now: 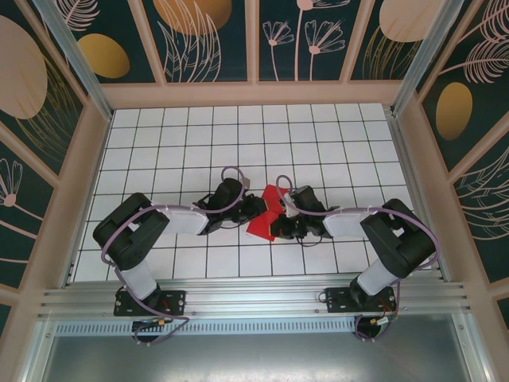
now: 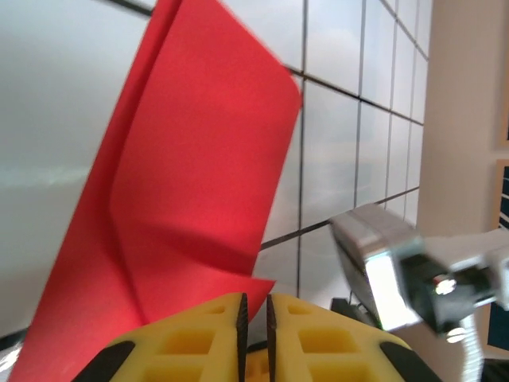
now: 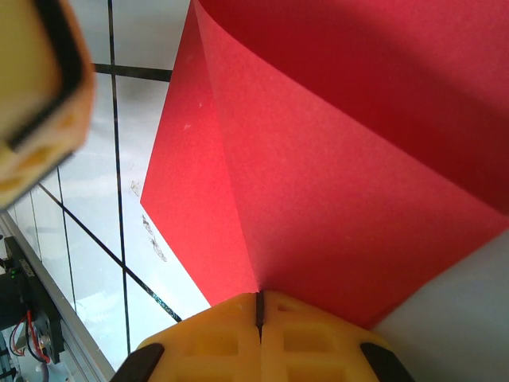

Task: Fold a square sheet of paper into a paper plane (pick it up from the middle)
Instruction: Fold the triangle a second time at the center of the table.

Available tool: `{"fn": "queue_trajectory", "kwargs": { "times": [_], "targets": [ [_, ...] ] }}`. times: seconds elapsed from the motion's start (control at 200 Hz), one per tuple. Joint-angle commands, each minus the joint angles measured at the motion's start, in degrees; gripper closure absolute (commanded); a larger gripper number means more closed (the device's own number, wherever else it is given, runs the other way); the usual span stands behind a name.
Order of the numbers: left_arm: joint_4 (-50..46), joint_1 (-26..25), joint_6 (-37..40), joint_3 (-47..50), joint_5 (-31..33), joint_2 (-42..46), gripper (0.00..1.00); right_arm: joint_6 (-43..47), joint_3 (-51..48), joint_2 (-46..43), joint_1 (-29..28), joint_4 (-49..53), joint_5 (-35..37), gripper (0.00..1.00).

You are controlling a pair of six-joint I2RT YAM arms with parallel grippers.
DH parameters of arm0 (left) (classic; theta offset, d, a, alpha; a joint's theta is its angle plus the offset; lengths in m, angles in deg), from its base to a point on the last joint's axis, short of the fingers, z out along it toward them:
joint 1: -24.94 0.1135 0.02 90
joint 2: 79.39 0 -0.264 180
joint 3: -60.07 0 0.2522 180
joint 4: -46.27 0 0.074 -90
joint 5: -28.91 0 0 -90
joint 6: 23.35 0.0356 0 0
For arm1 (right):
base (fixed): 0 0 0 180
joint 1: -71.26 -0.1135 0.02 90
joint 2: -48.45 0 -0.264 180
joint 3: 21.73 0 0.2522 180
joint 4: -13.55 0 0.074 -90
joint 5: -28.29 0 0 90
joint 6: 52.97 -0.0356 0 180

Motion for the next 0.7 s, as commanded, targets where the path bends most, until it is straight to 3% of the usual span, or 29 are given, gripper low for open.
{"fn": "queue_trajectory", "kwargs": {
  "times": [0.0, 0.46, 0.696],
  "targets": [
    [2.61, -0.70, -1.15, 1.02, -2.59, -0.40, 0.84, -0.16, -1.76, 0.65, 0.07, 4.37, 1.98, 0.94],
    [2.95, -2.08, -2.23, 0.01, -4.61, -6.07, 0.85, -0.10, -1.21, 0.44, 0.06, 5.36, 2.86, 0.95],
    [-6.17, -2.17, 0.57, -4.25, 0.70, -7.58, 0.83, 0.43, -1.15, 0.17, 0.04, 6.59, 3.19, 0.95]
  ]
}}
